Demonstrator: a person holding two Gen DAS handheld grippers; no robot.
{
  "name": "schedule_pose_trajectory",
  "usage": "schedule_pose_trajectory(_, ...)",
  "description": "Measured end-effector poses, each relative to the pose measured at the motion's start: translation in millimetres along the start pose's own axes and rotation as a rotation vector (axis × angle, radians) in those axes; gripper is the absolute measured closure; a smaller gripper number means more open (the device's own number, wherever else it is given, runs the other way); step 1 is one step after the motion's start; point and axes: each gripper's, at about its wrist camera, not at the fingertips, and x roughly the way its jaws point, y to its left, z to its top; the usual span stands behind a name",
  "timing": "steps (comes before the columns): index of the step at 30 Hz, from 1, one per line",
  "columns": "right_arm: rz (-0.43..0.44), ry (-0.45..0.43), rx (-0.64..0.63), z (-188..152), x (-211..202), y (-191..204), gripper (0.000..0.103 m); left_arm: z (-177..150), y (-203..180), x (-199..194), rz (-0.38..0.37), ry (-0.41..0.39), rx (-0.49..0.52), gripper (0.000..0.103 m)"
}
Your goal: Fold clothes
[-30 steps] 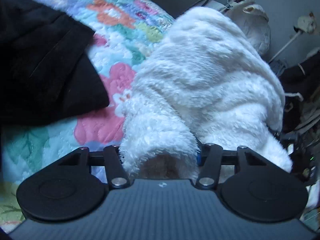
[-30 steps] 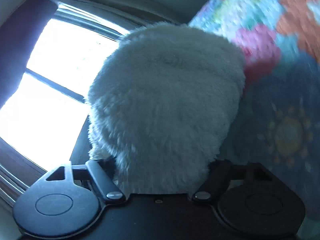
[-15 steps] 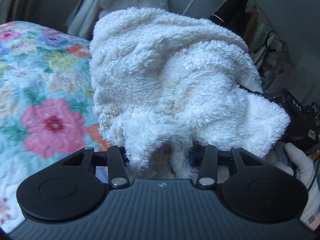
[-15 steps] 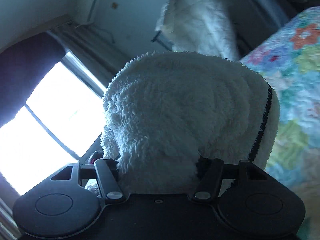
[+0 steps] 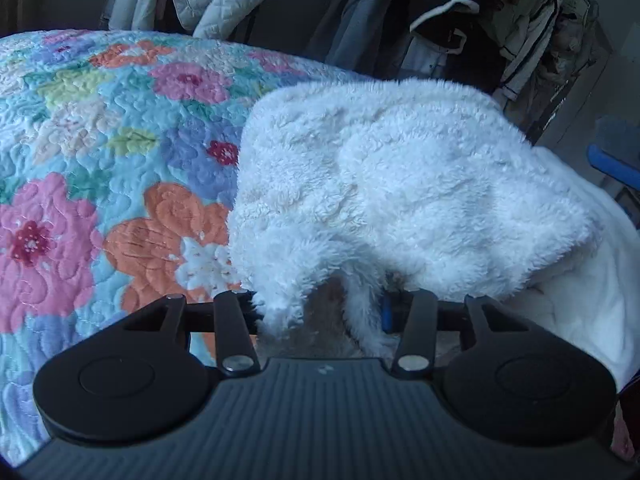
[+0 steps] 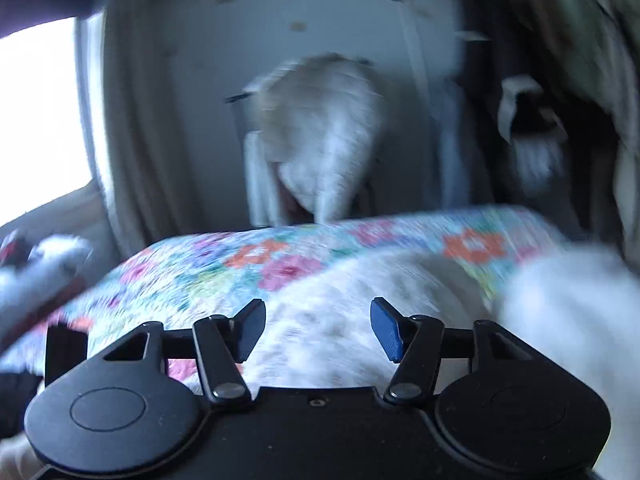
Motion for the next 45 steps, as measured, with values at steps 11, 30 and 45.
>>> schedule_pose_trajectory(11,-0.091,0.439,-0.132,-76,30,-39,0.063,-14,25,32,0.059,0.066,-0.038,0.050)
schedule_pose_trajectory(30,-0.088,0.318,0.134,-74,-185,-6,0.024,-83,-58,-157,0.239,-0.215,0.139,0.000)
schedule_pose_trajectory(45,-0.126,0.313,0.024,-65,-219,21,0.018,-129,-116,-200,0.245,-0.136,0.205,0.000)
